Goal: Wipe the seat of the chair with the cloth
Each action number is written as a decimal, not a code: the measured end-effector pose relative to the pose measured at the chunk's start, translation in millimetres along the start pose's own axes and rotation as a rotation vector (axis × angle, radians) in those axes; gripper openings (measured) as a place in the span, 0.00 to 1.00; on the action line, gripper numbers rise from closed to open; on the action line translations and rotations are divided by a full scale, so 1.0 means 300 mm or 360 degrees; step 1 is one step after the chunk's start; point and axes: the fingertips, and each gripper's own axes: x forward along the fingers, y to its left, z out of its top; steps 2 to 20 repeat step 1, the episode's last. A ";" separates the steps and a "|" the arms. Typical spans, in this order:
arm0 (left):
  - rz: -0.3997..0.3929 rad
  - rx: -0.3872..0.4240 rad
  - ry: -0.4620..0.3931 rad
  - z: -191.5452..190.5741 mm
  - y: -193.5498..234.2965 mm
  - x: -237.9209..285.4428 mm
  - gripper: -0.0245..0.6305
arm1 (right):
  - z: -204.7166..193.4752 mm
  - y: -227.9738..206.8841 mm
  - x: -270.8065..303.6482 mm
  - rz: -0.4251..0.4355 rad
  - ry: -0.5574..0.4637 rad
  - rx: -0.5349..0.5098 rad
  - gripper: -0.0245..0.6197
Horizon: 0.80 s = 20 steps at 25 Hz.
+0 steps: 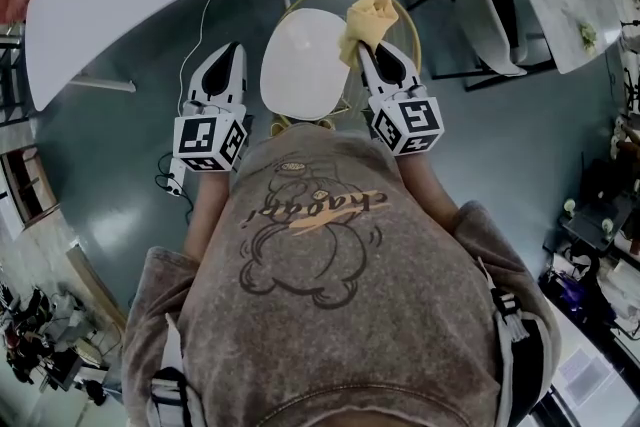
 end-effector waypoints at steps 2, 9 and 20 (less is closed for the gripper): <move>0.0001 -0.0001 0.0000 -0.002 0.000 -0.007 0.05 | -0.001 0.006 -0.003 0.0002 -0.0002 -0.0002 0.15; 0.0001 -0.0001 0.0000 -0.002 0.000 -0.007 0.05 | -0.001 0.006 -0.003 0.0002 -0.0002 -0.0002 0.15; 0.0001 -0.0001 0.0000 -0.002 0.000 -0.007 0.05 | -0.001 0.006 -0.003 0.0002 -0.0002 -0.0002 0.15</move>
